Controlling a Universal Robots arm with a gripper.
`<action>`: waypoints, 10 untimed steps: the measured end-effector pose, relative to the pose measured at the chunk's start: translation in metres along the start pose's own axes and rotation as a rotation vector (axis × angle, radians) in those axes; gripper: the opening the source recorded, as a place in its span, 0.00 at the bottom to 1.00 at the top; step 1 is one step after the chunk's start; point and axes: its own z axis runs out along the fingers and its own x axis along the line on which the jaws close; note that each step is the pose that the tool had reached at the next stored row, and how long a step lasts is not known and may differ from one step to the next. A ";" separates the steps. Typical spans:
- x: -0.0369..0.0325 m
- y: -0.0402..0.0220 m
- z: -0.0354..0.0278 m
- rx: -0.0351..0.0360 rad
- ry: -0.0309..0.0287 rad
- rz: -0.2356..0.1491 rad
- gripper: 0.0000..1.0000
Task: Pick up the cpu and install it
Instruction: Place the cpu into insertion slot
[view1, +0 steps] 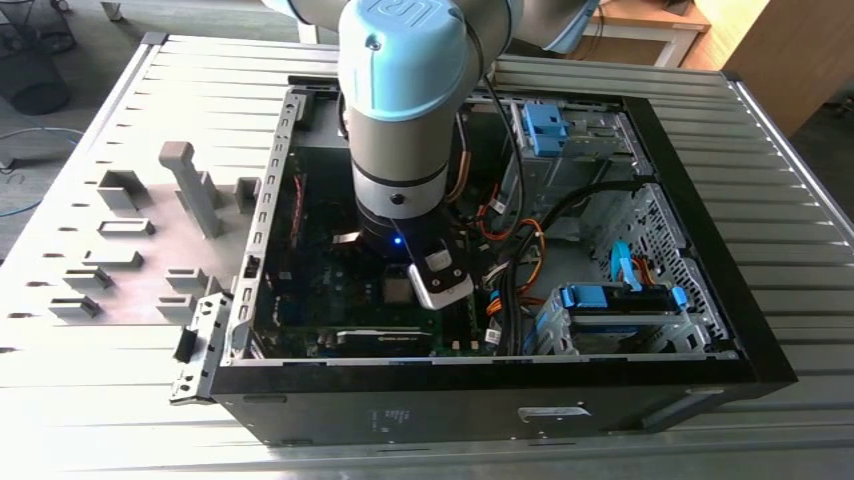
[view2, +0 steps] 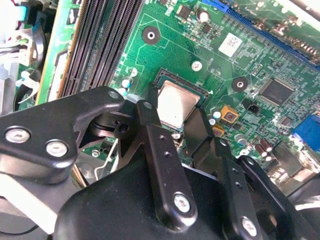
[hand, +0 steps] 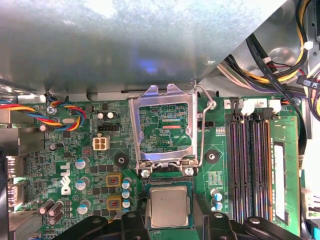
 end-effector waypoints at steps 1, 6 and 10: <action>0.0000 0.0000 0.0000 0.0000 0.0000 0.000 0.48; 0.0000 0.0000 0.0000 -0.0002 0.0001 0.000 0.48; 0.0001 -0.0001 -0.0012 0.0002 0.0002 0.000 0.48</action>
